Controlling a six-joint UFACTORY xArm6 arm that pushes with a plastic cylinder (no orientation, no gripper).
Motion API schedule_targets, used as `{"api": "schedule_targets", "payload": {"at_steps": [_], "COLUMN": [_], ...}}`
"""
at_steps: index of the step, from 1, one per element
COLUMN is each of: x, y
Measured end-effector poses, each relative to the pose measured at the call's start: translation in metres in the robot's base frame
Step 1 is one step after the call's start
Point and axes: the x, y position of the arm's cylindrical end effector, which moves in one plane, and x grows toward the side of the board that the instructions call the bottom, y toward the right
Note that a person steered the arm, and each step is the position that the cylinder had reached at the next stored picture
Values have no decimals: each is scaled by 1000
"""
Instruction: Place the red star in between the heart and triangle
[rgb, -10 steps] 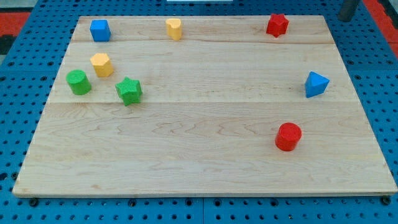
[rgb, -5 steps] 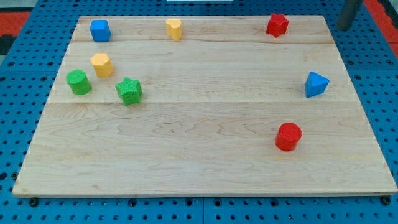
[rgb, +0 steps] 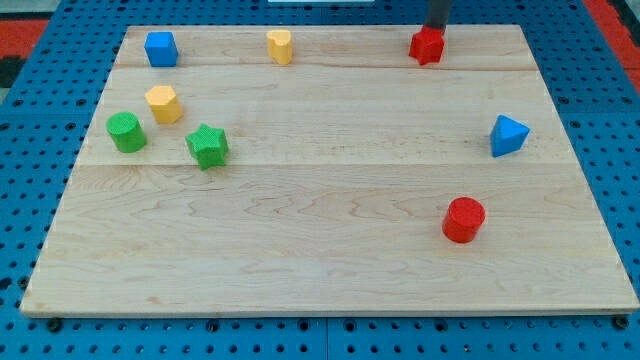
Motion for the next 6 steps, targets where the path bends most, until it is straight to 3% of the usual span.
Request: {"api": "schedule_targets", "payload": {"at_steps": [1, 2, 3, 4, 6], "x": [37, 39, 32, 71, 34], "y": [4, -32, -33, -33, -54]}}
